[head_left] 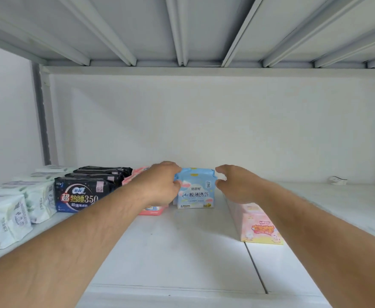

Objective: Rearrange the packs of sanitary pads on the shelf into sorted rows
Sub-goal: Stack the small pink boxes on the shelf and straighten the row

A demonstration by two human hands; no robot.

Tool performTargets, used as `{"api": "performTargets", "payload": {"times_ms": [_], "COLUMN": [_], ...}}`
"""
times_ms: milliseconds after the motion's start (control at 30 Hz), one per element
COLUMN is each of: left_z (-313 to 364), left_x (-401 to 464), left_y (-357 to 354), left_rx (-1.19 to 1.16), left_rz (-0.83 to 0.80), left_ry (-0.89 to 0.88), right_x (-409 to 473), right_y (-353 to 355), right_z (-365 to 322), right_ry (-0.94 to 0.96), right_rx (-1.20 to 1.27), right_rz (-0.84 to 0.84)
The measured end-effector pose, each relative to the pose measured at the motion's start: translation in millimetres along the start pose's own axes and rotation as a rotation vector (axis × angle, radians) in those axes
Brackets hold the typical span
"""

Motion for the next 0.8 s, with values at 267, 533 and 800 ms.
{"api": "performTargets", "payload": {"times_ms": [267, 533, 800], "left_z": [-13, -20, -24], "left_x": [36, 61, 69], "left_y": [-18, -22, -38], "left_rx": [0.189, 0.212, 0.291], "left_rz": [-0.092, -0.147, -0.224], "left_ry": [0.062, 0.022, -0.063], "right_x": [33, 57, 61], "right_y": [-13, -28, -41], "right_z": [9, 3, 1], "right_ry": [0.062, 0.112, 0.114], "right_rx": [-0.094, -0.192, -0.289], "right_rz": [-0.077, -0.14, -0.167]}}
Point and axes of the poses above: each hand's wrist, its own x-axis towards the middle knuckle, its own y-axis out of the back of the hand, z = x × y, the point moved 9 cm from there along x, towards the middle knuckle, and after that the axes turned 3 degrees about -x, right-handed, at the moved point
